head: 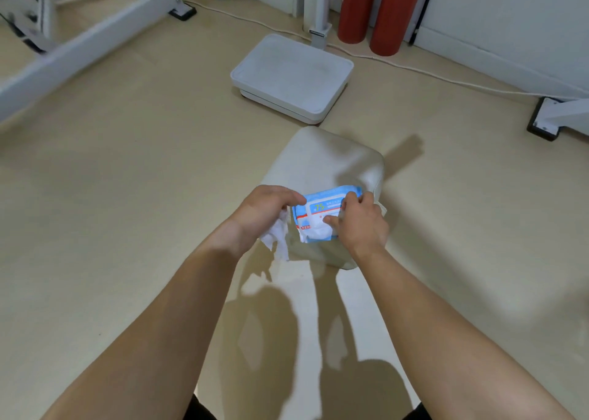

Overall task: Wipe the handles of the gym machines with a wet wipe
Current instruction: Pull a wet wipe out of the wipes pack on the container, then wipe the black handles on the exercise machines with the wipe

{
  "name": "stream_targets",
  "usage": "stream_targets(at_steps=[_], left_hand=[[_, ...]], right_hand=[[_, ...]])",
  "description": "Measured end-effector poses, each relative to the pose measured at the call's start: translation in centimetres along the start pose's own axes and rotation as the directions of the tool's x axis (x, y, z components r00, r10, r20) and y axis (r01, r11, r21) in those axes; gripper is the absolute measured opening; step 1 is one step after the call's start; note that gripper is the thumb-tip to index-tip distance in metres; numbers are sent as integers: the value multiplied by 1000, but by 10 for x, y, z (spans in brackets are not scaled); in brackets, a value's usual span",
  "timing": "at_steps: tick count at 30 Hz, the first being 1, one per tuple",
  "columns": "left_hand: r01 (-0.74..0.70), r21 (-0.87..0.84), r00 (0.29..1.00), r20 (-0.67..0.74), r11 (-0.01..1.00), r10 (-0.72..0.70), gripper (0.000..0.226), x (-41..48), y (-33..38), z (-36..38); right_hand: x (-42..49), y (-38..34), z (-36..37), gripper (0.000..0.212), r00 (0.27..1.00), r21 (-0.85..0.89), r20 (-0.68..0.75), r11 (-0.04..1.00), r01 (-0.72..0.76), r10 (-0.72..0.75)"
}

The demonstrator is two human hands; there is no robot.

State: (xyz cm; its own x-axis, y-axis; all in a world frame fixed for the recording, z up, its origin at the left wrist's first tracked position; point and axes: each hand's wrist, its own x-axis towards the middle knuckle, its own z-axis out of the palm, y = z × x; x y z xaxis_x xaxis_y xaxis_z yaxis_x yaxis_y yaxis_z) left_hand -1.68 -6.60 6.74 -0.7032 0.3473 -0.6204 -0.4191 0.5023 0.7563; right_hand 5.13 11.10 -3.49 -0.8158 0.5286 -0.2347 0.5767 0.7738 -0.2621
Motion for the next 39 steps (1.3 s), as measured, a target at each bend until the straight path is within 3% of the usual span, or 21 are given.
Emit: stream_targets(at_steps=[3, 5, 6, 8, 9, 12, 16, 18, 21, 25, 28, 31, 34, 37, 39], left_hand=[[-5, -111, 1000, 6, 994, 5, 26, -14, 23, -5], [32, -208, 999, 44, 978, -23, 29, -33, 40, -11], [71, -267, 995, 81, 961, -51, 28, -45, 49, -14], [150, -382, 980, 178, 912, -86, 27, -77, 72, -23], [170, -424, 974, 211, 890, -85, 28, -94, 84, -27], [207, -531, 962, 263, 822, -72, 43, -149, 128, -43], [282, -664, 943, 326, 692, -71, 42, -234, 203, -77], [292, -695, 933, 358, 657, -37, 37, -275, 239, -97], [240, -619, 926, 376, 748, 14, 30, -329, 288, -127], [49, -297, 955, 292, 954, 42, 33, -372, 348, -154], [-106, 2, 974, 203, 994, 104, 40, -382, 384, -163], [-179, 228, 978, 144, 957, 149, 38, -378, 412, -163], [-219, 205, 962, 209, 954, 176, 35, -377, 445, -155], [-203, -16, 929, 311, 979, 198, 31, -377, 485, -142], [-183, -137, 914, 341, 973, 220, 33, -371, 514, -127]], right_hand=[[-9, -11, -18, 48, 998, -15, 36, 999, -52, 52], [-22, -21, -45, 33, 998, 177, 55, 983, -48, 39], [-31, -28, -65, 25, 996, 371, 83, 927, -49, 20], [-59, -47, -117, 22, 965, 730, 259, 661, -173, -32], [-75, -58, -146, 26, 926, 806, 366, 529, -266, -90], [-121, -85, -230, 33, 846, 854, 480, 348, -388, -234], [-174, -114, -336, 42, 796, 835, 523, 372, -406, -304], [-198, -129, -389, 25, 770, 832, 542, 346, -435, -336], [-225, -149, -464, 29, 794, 862, 500, 285, -419, -345], [-248, -173, -552, 27, 836, 894, 445, 101, -437, -323], [-256, -185, -600, 22, 853, 899, 436, 172, -402, -286], [-260, -191, -633, 17, 885, 903, 413, 222, -368, -215], [-261, -186, -656, 11, 942, 948, 317, 36, -315, -111], [-255, -173, -670, 22, 973, 949, 232, -217, -228, -9], [-244, -161, -681, 30, 981, 935, 176, -326, -142, 78]])
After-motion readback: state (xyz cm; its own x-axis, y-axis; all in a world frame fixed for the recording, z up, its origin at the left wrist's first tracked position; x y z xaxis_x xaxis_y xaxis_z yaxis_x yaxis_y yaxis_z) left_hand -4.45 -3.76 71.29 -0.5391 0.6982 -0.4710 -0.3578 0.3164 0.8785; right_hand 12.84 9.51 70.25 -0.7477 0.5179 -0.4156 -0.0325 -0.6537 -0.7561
